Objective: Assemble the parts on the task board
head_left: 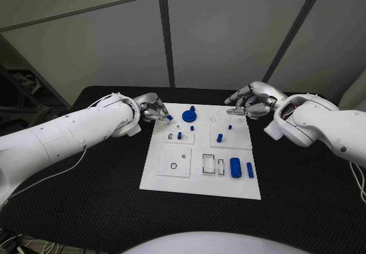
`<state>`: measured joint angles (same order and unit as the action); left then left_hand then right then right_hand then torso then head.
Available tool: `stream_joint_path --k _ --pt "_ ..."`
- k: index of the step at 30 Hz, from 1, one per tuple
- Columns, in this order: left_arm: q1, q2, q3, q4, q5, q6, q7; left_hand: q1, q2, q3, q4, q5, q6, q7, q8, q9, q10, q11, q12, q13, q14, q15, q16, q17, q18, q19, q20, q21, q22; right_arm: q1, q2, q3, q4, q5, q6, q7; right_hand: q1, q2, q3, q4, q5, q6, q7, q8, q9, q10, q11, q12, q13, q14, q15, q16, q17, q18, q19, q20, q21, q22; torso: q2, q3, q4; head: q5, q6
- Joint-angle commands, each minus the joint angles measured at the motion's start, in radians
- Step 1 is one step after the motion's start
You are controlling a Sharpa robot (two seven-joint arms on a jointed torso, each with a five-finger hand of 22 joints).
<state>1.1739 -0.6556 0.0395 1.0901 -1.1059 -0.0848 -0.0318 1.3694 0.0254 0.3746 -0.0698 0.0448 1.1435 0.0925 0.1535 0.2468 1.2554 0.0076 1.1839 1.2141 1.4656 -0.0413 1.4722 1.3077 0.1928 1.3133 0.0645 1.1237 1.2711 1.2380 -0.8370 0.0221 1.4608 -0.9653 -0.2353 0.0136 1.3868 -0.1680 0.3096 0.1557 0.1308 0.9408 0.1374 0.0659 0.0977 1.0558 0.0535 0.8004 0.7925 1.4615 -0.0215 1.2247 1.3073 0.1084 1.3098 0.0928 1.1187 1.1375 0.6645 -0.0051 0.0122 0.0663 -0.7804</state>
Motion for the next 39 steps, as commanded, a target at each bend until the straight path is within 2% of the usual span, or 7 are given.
stream_joint_path --k 1,10,13,17,27,31,39 --pt "0.006 -0.007 0.002 0.007 0.069 0.063 -0.014 -0.027 -0.005 0.047 0.036 0.007 0.009 -0.018 0.045 0.088 0.009 -0.001 0.009 0.005 0.042 -0.007 0.007 0.138 -0.088 0.005 -0.001 0.005 0.004 0.002 0.000 0.001 0.001 -0.002 -0.002 0.004 -0.001 0.004 0.004 0.003 0.005 -0.005 0.000 0.000 0.000 0.000 0.000 0.004 0.000 0.015 0.002 -0.004 0.024 -0.001 -0.004 -0.002 0.003 0.000 0.000 0.0005 -0.0002 0.001 0.001" --pt "0.034 -0.036 0.005 0.030 0.132 0.247 -0.110 -0.095 -0.003 0.090 0.030 0.006 -0.002 -0.031 0.085 0.173 0.042 -0.013 0.078 0.047 0.072 -0.015 0.056 0.197 -0.082 -0.016 -0.007 -0.021 -0.002 0.002 0.001 0.001 0.000 -0.003 -0.003 0.002 -0.001 0.004 0.005 0.003 0.005 -0.005 0.000 0.000 0.000 0.000 0.000 0.004 -0.001 0.015 0.002 -0.004 0.024 -0.001 -0.003 -0.002 0.003 0.001 -0.001 0.0005 -0.0003 0.002 0.001" --pt "0.048 -0.045 0.004 0.040 0.140 0.312 -0.157 -0.110 -0.010 0.105 0.022 0.055 -0.005 -0.034 0.098 0.201 0.038 -0.015 0.075 0.034 0.079 -0.017 0.065 0.210 -0.075 -0.035 -0.010 -0.055 -0.022 0.002 0.001 0.001 -0.001 -0.003 -0.003 0.002 -0.001 0.004 0.005 0.003 0.005 -0.005 0.000 0.000 0.000 0.000 0.000 0.004 -0.001 0.015 0.002 -0.004 0.024 -0.001 -0.003 -0.002 0.003 0.001 -0.001 0.0005 -0.0006 0.004 -0.001" --pt "0.068 -0.057 0.004 0.057 0.167 0.383 -0.225 -0.133 -0.014 0.120 0.018 0.064 -0.008 -0.038 0.111 0.234 0.050 -0.018 0.089 0.037 0.085 -0.020 0.074 0.221 -0.074 -0.036 -0.013 -0.062 -0.023 0.002 0.001 0.001 -0.002 -0.003 -0.003 0.001 -0.001 0.004 0.005 0.003 0.005 -0.005 0.000 0.000 0.000 0.000 0.000 0.004 -0.001 0.015 0.002 -0.004 0.024 -0.001 -0.003 -0.002 0.003 0.001 -0.001 0.0009 -0.0010 0.005 -0.001" --pt "0.115 -0.068 -0.010 0.099 0.195 0.426 -0.378 -0.183 0.010 0.135 0.043 0.008 -0.027 -0.048 0.147 0.327 0.065 -0.027 0.119 0.041 0.096 -0.031 0.087 0.242 -0.080 -0.014 -0.022 -0.045 -0.007 0.002 0.003 0.001 -0.003 -0.004 -0.004 0.000 -0.001 0.004 0.005 0.003 0.005 -0.005 0.000 0.000 0.000 0.000 0.000 0.004 -0.001 0.015 0.002 -0.004 0.024 -0.001 -0.003 -0.002 0.003 0.001 -0.001 0.0011 0.0000 0.006 -0.002" --pt "0.130 -0.068 -0.028 0.111 0.197 0.434 -0.424 -0.183 0.015 0.139 0.035 0.005 -0.048 -0.047 0.154 0.358 0.062 -0.027 0.120 0.034 0.101 -0.033 0.094 0.254 -0.086 0.005 -0.025 -0.018 0.011 0.002 0.003 0.001 -0.003 -0.004 -0.004 0.000 -0.001 0.004 0.005 0.003 0.005 -0.005 0.000 0.000 0.000 0.000 0.000 0.004 -0.001 0.015 0.002 -0.004 0.024 -0.001 -0.003 -0.002 0.003 0.001 -0.001 0.0008 -0.0009 0.007 -0.004" --pt "0.158 -0.053 -0.083 0.122 0.216 0.458 -0.492 -0.195 0.026 0.137 0.030 0.004 -0.057 -0.051 0.175 0.413 0.093 -0.032 0.153 0.061 0.105 -0.037 0.099 0.263 -0.096 0.036 -0.029 0.029 0.042 0.002 0.005 0.001 -0.004 -0.004 -0.005 0.000 -0.001 0.004 0.005 0.003 0.005 -0.005 0.000 0.000 0.000 0.000 0.000 0.004 -0.001 0.015 0.002 -0.004 0.024 -0.001 -0.003 -0.002 0.003 0.001 0.000 0.0007 -0.0010 0.006 -0.006"
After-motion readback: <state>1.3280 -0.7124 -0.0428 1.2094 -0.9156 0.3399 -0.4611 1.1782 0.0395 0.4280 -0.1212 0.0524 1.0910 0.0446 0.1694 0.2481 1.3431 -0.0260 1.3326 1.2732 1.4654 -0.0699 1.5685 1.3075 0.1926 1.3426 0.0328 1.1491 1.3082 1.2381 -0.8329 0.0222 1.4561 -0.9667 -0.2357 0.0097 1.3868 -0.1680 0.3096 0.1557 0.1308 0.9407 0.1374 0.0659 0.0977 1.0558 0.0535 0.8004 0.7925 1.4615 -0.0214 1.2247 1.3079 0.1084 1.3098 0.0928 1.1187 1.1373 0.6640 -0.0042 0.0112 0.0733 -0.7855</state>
